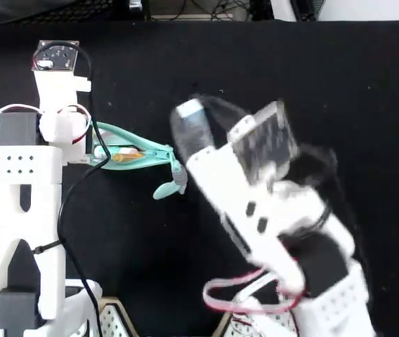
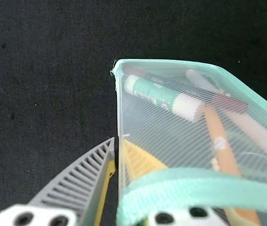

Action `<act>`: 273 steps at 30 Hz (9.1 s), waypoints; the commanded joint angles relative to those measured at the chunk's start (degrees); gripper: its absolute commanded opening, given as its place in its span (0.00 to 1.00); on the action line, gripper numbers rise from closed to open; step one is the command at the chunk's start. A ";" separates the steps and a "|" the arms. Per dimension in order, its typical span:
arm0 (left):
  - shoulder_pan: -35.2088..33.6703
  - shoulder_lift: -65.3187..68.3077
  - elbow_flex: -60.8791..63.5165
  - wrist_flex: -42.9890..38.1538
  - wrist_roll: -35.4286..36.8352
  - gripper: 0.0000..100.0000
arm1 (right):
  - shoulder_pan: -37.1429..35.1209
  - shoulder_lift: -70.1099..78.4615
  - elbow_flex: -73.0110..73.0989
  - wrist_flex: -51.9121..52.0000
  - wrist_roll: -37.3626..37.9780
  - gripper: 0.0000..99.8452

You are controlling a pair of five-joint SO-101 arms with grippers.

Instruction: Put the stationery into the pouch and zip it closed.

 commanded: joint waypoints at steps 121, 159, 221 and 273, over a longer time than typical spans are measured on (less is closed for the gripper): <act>2.15 0.26 -6.20 -1.41 3.34 0.03 | 6.68 -31.08 31.78 -1.93 6.51 0.01; 2.24 -41.67 33.27 -30.24 -4.48 0.17 | 6.33 24.66 -27.65 7.74 12.40 0.01; 5.23 -87.65 65.80 -47.82 -1.14 0.27 | -0.79 20.62 -19.74 3.87 6.95 0.01; 14.20 -82.90 56.92 -45.63 4.04 0.03 | 3.69 24.48 -17.89 10.73 11.78 0.01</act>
